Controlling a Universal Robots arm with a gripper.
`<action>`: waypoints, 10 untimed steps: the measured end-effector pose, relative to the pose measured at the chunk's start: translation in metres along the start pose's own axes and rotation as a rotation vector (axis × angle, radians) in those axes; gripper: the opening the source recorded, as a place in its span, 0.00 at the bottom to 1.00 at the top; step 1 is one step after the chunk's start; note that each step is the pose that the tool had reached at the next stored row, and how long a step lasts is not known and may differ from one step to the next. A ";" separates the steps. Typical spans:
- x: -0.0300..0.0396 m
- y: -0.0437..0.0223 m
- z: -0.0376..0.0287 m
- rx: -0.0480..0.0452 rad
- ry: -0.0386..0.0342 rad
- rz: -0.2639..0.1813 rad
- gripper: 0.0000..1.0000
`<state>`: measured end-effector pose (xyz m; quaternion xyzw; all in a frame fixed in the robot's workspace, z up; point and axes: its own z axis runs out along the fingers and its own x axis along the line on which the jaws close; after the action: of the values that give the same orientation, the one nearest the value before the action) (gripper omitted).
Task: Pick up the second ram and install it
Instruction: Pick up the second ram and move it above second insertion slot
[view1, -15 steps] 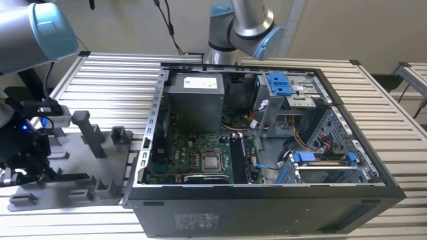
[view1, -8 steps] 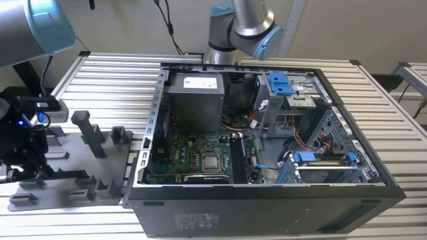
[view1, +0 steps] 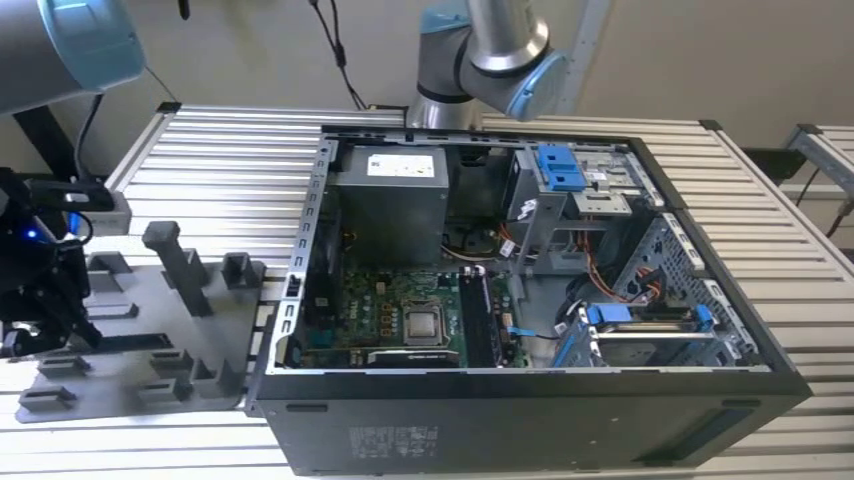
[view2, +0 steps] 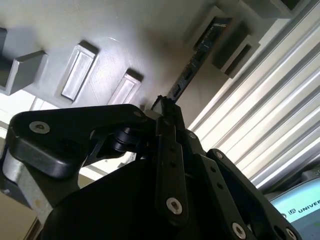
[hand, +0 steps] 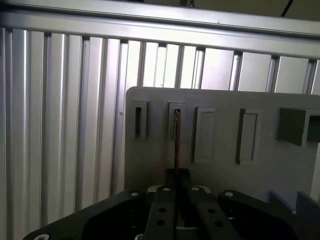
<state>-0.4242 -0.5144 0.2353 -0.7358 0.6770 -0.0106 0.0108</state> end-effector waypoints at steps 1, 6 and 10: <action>0.0000 0.0000 -0.0013 0.0001 0.0000 0.000 0.14; 0.0000 -0.0002 -0.0074 0.0001 -0.0001 0.000 0.14; 0.0000 -0.0003 -0.0108 0.0004 -0.0033 0.004 0.14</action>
<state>-0.4242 -0.5144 0.2460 -0.7344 0.6785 -0.0095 0.0121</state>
